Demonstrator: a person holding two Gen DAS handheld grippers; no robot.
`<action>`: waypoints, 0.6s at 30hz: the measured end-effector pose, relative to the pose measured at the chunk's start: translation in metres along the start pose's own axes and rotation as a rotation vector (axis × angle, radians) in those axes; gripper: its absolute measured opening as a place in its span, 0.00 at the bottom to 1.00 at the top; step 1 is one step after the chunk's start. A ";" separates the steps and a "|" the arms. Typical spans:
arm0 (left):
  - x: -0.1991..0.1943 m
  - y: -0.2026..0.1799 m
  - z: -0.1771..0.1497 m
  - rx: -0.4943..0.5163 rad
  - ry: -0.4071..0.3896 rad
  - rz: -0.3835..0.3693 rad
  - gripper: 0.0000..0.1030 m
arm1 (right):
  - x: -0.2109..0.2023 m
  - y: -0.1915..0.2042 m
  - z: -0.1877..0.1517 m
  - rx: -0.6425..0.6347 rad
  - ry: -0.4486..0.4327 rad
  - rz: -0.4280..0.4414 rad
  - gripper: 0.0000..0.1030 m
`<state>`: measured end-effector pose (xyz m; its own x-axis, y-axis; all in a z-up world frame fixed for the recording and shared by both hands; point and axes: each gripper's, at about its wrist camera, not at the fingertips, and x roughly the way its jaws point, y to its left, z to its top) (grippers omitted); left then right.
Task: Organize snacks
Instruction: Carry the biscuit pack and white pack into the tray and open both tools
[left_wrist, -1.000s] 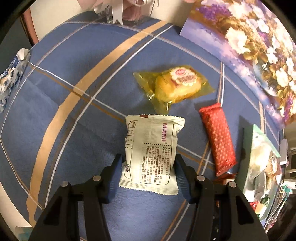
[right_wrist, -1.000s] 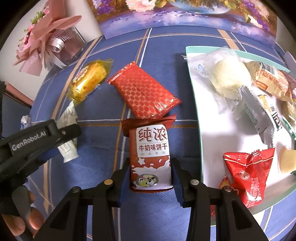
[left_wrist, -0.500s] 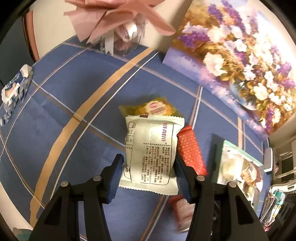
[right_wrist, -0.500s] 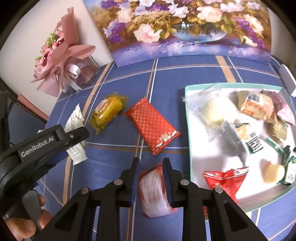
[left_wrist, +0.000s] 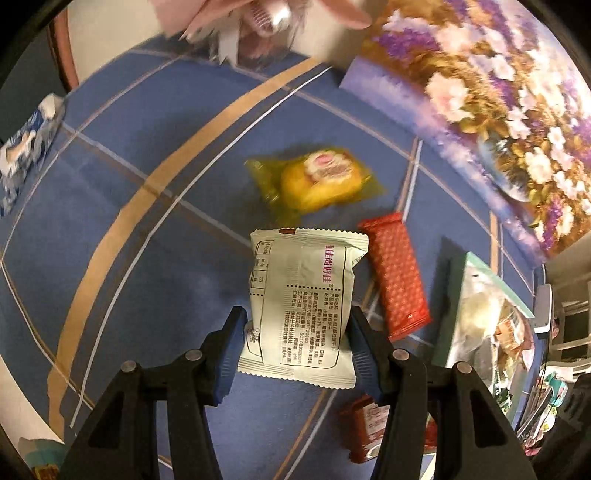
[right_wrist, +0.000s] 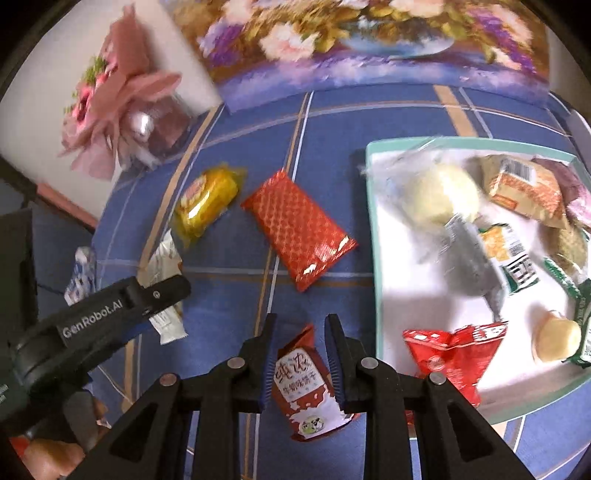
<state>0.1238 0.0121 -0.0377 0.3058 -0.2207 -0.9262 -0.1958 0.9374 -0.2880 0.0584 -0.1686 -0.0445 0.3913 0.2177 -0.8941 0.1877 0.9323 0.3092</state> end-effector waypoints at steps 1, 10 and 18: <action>0.002 0.003 -0.001 -0.007 0.008 0.000 0.55 | 0.003 0.002 -0.001 -0.011 0.009 -0.008 0.30; 0.011 0.018 -0.022 -0.031 0.071 -0.016 0.55 | 0.016 0.015 -0.020 -0.097 0.067 -0.071 0.60; 0.019 0.030 -0.041 -0.045 0.127 -0.007 0.55 | 0.029 0.028 -0.040 -0.182 0.119 -0.161 0.60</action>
<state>0.0859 0.0250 -0.0740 0.1879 -0.2624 -0.9465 -0.2369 0.9231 -0.3030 0.0393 -0.1248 -0.0751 0.2585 0.0850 -0.9623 0.0700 0.9919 0.1064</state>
